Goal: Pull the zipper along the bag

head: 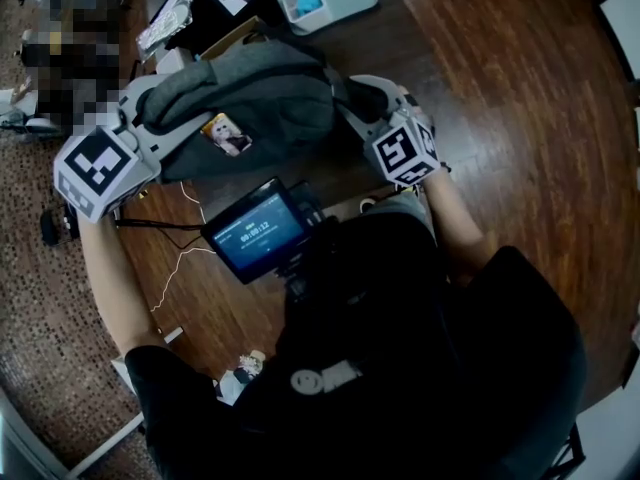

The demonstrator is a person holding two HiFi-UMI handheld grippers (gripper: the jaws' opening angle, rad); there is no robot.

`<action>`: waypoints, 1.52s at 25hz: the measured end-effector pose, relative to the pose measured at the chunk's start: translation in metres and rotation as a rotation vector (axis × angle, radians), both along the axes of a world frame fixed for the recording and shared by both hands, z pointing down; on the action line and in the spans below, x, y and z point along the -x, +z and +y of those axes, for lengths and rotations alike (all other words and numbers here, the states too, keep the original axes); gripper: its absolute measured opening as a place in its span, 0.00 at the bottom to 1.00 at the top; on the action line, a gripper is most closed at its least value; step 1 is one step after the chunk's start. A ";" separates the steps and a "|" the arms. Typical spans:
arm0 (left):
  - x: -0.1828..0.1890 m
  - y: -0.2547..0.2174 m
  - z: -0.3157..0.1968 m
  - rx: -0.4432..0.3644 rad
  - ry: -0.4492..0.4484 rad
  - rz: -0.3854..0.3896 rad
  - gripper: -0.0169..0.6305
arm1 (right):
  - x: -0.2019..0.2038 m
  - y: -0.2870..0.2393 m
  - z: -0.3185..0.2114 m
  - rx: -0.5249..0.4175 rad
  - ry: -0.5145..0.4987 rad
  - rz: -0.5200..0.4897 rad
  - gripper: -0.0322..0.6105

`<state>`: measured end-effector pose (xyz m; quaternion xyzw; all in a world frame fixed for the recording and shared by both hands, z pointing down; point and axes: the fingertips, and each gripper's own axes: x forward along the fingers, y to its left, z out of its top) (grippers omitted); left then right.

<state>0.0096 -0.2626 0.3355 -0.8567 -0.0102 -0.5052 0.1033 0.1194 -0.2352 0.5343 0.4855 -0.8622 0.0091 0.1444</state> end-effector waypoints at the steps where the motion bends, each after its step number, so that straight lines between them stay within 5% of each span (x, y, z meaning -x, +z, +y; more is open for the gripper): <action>1: 0.001 0.000 0.000 -0.002 0.003 -0.003 0.24 | 0.001 -0.002 0.001 0.002 0.003 -0.004 0.35; 10: -0.003 0.000 0.003 0.005 -0.004 0.004 0.25 | -0.002 -0.006 0.006 0.031 0.019 0.016 0.36; 14: -0.002 -0.001 0.004 0.004 0.002 0.002 0.25 | -0.009 -0.011 0.007 0.044 0.041 -0.066 0.36; 18: -0.003 -0.001 0.006 0.006 0.002 0.004 0.25 | -0.003 -0.010 0.010 0.033 0.015 0.024 0.37; 27: 0.000 -0.001 0.005 0.008 0.004 -0.004 0.25 | 0.002 -0.003 -0.013 -0.158 0.084 0.340 0.35; 38: 0.008 0.000 0.002 0.021 -0.030 -0.018 0.25 | 0.007 -0.002 -0.027 -0.304 0.260 0.332 0.34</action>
